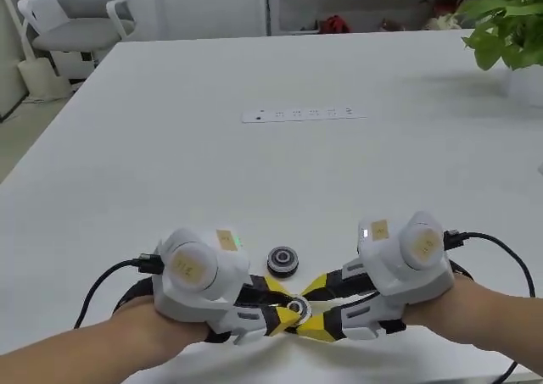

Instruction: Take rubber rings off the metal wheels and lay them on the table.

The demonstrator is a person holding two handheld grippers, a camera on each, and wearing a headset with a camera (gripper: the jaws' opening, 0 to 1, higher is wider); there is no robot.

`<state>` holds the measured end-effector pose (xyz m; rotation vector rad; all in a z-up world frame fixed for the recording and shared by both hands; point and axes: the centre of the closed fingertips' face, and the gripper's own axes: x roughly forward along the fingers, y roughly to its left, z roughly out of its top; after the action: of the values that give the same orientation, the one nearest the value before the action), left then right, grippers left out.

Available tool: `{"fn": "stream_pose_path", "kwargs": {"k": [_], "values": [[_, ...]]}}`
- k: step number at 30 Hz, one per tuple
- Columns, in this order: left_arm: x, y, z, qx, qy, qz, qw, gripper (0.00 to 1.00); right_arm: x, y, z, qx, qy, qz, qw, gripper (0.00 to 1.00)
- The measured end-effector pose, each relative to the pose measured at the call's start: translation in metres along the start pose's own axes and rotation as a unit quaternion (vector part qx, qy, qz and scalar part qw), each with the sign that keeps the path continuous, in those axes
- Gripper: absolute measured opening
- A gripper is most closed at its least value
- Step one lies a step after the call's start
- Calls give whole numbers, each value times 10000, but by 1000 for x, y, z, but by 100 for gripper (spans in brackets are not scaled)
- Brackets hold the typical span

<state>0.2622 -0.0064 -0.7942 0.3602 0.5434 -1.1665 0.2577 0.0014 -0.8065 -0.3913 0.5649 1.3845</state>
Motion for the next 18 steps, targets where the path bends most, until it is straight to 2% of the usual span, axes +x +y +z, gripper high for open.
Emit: {"fn": "stream_pose_path", "kwargs": {"k": [6, 11, 18], "values": [[0, 0, 0, -8, -12, 5, 10000, 13, -3, 0, -4, 39, 58, 12, 10000, 20], [-1, 1, 0, -29, -17, 8, 10000, 13, -6, -3, -9, 146, 124, -6, 9998, 10], [-1, 1, 0, -51, -16, 15, 10000, 13, -7, -4, -10, 293, 157, -7, 9994, 6]]}}
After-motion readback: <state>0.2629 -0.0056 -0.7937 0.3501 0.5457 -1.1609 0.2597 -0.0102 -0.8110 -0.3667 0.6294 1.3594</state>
